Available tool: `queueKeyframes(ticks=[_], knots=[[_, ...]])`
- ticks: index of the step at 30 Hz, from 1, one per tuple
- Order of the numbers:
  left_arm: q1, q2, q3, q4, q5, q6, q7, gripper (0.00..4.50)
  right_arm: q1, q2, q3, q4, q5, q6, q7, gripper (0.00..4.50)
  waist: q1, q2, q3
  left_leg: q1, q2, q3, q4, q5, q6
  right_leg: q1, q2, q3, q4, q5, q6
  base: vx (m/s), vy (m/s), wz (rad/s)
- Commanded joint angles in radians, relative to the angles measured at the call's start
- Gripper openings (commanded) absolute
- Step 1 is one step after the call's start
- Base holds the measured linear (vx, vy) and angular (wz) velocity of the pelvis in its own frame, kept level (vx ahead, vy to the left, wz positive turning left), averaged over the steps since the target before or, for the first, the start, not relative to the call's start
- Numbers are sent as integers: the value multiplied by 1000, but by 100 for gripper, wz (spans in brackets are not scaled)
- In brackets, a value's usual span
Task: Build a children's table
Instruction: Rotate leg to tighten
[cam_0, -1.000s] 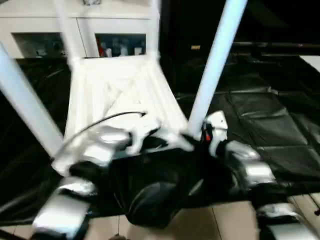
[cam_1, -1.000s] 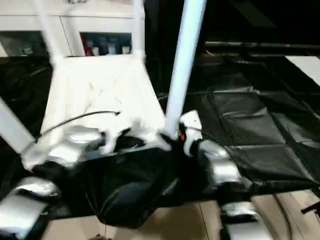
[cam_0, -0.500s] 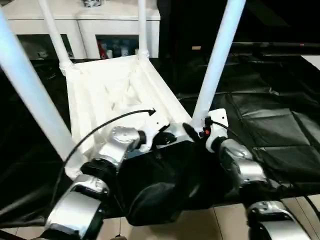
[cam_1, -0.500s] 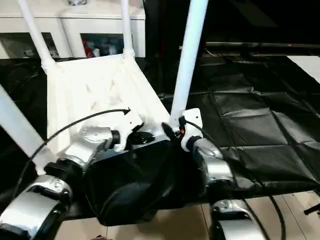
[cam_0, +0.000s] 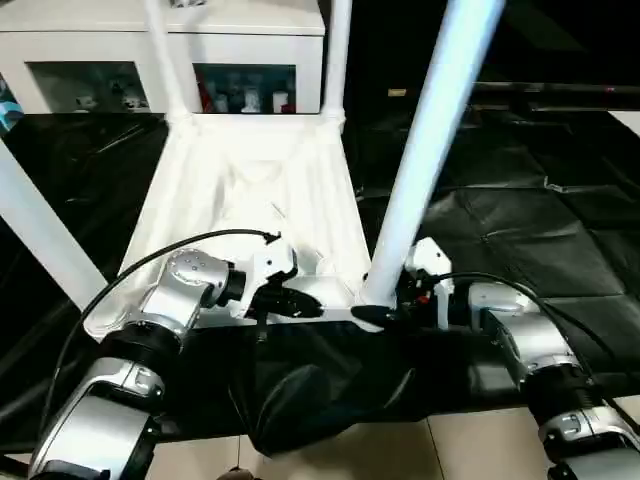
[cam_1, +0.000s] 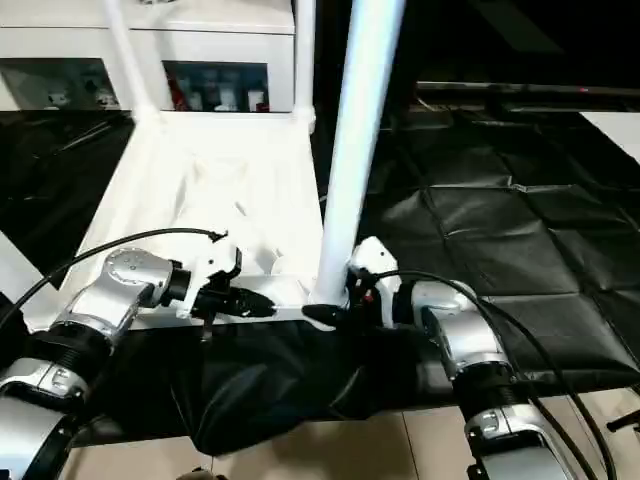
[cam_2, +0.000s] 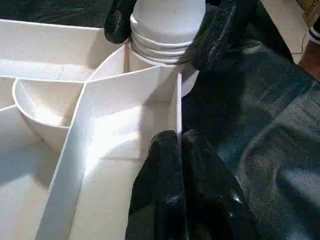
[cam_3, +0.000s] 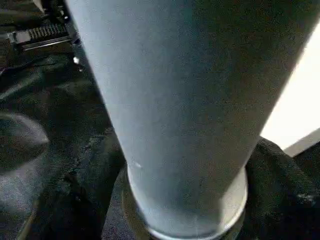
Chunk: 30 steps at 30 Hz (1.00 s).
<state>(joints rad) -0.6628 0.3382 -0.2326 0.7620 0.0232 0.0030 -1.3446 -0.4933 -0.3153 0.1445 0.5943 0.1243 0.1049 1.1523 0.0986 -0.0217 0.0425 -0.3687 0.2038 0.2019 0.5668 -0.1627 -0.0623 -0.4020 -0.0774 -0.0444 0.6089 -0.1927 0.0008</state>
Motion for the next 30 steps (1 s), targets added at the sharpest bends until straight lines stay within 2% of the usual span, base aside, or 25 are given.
queueKeyframes(ticks=[1, 6, 7, 10, 11, 12, 13, 14, 15, 16, 17, 19, 21, 22, 24, 29, 30], knots=[[12, -12, -24, -8, 2, 7, -2, 0, -6, 17, 28, -6, 18, 16, 32, 312, 1, -2, -54, 16, 35, -12, -61, -254, 23, 40, -61, 37, -73, -177, -235, 0, 0, 0], [8, -40, -13, 5, 7, 1, 71, 0, 22, 48, 32, -25, 14, 32, 5, 276, 3, -5, -54, 14, 35, -11, -59, -236, 32, 42, -62, 36, -70, -157, -238, 0, 0, 0], [-6, -67, 5, 31, 17, 9, 166, 0, 32, 70, 19, -7, -6, 27, -77, 273, 3, -5, -51, 15, 35, -11, -60, -247, 27, 38, -63, 37, -74, -182, -231, 0, 0, 0], [-24, -108, 28, 62, 21, 15, 270, 0, 33, 109, -14, 42, -32, 11, -235, 272, -2, -6, -45, 23, 34, -19, -68, -324, -9, 31, -70, 39, -92, -352, -189, 0, 0, 0], [-29, -122, 34, 69, 22, 15, 301, 0, 32, 124, -29, 59, -37, 10, -291, 270, -6, -5, -44, 24, 33, -20, -69, -340, -14, 29, -70, 39, -95, -380, -182, 0, 0, 0], [-35, -139, 40, 76, 20, 16, 330, 0, 31, 140, -46, 75, -39, 12, -350, 269, -13, -9, -43, 25, 31, -25, -71, -372, -26, 26, -71, 38, -102, -450, -154, -61, 14, -4], [-40, -158, 42, 82, 21, 16, 358, 0, 29, 160, -67, 90, -38, 18, -415, 269, -13, -9, -43, 25, 31, -25, -71, -372, -26, 26, -71, 38, -102, -450, -154, 0, 0, 0], [-45, -178, 42, 89, 24, 12, 391, 0, 28, 180, -86, 101, -35, 26, -475, 269, -18, -8, -41, 27, 30, -27, -72, -387, -27, 21, -71, 38, -109, -494, -133, 0, 0, 0], [-49, -196, 43, 93, 24, 12, 412, 0, 28, 198, -100, 108, -32, 31, -518, 269, -19, -6, -42, 28, 30, -28, -72, -392, -28, 22, -71, 38, -110, -501, -129, 0, 0, 0], [-50, -213, 42, 93, 21, 13, 424, 0, 27, 215, -111, 112, -30, 34, -552, 269, -19, -7, -43, 28, 29, -28, -72, -393, -25, 21, -70, 38, -112, -501, -122, 0, 0, 0], [-51, -239, 40, 91, 18, 14, 439, 0, 26, 243, -124, 117, -28, 37, -599, 269, -19, 1, -42, 28, 29, -28, -73, -393, -25, 20, -70, 39, -112, -495, -123, 0, 0, 0], [-43, -285, 30, 82, 17, 9, 449, 0, 24, 302, -115, 107, -31, 27, -641, 269, -22, -3, -44, 24, 29, -27, -75, -389, -22, 21, -67, 39, -111, -460, -124, 0, 0, 0], [-41, -288, 25, 84, 22, 2, 448, 0, 25, 315, -107, 103, -30, 16, -629, 269, -20, -1, -45, 24, 28, -27, -74, -382, -17, 22, -67, 40, -110, -444, -125, 0, 0, 0], [-38, -287, 19, 83, 26, -5, 441, 0, 26, 318, -103, 100, -30, 4, -618, 304, -19, -2, -46, 21, 28, -25, -73, -367, -8, 24, -66, 41, -107, -407, -131, 0, 0, 0], [-27, -281, 10, 74, 28, -14, 415, 0, 28, 320, -102, 93, -20, -9, -597, 339, -18, -1, -47, 18, 28, -22, -72, -349, 0, 27, -64, 41, -103, -357, -145, 0, 0, 0], [-14, -260, -2, 64, 32, -22, 385, 0, 34, 289, -89, 67, -22, -14, -552, 374, -17, -1, -47, 19, 29, -22, -72, -351, 7, 27, -65, 41, -103, -366, -147, 0, 0, 0], [-6, -240, -10, 55, 36, -31, 354, 0, 47, 246, -79, 21, -10, 1, -478, 382, -18, -2, -47, 17, 28, -22, -73, -348, 9, 29, -65, 41, -103, -364, -146, 0, 0, 0]])
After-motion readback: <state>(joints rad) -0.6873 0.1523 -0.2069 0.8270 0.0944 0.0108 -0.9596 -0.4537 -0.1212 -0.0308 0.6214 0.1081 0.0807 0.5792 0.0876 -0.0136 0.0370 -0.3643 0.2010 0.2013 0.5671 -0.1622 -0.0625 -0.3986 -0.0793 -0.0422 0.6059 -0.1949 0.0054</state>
